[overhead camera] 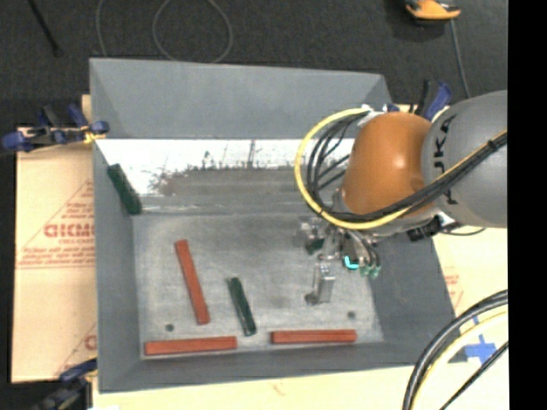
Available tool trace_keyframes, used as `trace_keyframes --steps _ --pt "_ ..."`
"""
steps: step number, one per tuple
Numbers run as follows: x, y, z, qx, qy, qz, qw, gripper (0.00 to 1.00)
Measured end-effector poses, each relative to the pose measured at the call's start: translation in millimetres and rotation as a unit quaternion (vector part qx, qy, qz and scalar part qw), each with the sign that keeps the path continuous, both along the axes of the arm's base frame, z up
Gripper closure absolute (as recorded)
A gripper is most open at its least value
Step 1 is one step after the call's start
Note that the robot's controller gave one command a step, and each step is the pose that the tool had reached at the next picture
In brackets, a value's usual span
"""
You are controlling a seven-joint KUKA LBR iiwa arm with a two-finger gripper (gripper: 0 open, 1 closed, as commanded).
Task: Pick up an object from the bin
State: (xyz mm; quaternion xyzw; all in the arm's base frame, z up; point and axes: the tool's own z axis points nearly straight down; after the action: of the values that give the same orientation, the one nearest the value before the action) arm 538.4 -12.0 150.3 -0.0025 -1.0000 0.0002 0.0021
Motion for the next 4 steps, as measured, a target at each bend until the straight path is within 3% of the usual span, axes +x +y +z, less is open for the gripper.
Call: trace_keyframes --steps 1,2,3,4 --pt "9.7 -81 -71 -0.001 -0.0018 -0.019 0.9998 0.00" --pt "78.4 -111 22 -0.001 -0.0077 -0.125 0.9921 0.00" --pt "91.0 -74 -84 0.000 -0.0018 -0.087 0.9962 0.00" --pt "93.0 -76 -79 -0.001 -0.0055 -0.088 0.9961 1.00"
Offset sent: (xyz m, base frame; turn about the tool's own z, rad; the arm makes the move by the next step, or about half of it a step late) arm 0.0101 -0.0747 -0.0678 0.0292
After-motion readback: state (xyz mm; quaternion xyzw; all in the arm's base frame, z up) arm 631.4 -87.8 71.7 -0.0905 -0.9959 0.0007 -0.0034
